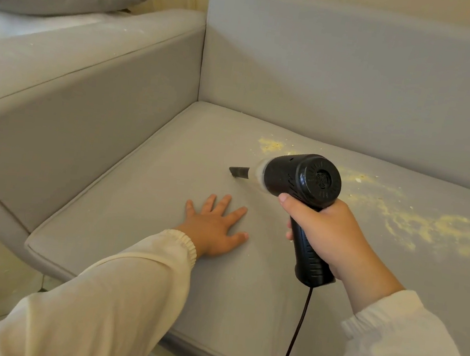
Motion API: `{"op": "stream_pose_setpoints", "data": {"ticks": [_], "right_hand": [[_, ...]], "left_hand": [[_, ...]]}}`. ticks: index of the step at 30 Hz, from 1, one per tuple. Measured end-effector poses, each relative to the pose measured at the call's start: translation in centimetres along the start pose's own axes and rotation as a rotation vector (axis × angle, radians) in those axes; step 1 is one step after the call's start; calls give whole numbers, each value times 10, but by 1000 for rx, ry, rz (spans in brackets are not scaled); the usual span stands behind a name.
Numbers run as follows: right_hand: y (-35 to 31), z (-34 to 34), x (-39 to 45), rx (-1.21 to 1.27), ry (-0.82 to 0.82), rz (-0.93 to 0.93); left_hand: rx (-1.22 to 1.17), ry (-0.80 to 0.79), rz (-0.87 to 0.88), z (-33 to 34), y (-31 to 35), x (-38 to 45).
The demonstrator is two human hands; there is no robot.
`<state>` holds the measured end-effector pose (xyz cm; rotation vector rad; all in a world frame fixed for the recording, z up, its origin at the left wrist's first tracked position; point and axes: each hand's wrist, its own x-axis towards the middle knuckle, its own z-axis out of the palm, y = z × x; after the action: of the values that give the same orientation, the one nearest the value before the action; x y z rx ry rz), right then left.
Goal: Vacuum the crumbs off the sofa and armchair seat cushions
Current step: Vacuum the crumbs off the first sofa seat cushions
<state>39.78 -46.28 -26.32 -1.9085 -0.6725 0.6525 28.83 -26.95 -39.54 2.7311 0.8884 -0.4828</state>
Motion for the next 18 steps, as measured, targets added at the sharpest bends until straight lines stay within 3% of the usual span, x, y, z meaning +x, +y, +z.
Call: {"op": "stream_pose_setpoints", "data": {"ticks": [4, 9, 18], "right_hand": [[0, -4, -8, 70, 17, 20], [6, -29, -14, 128, 253, 51], [12, -58, -18, 202, 170, 164]], "left_hand": [[-4, 4, 12, -1, 4, -1], [-7, 5, 20, -1, 15, 1], [9, -1, 16, 1, 14, 4]]}}
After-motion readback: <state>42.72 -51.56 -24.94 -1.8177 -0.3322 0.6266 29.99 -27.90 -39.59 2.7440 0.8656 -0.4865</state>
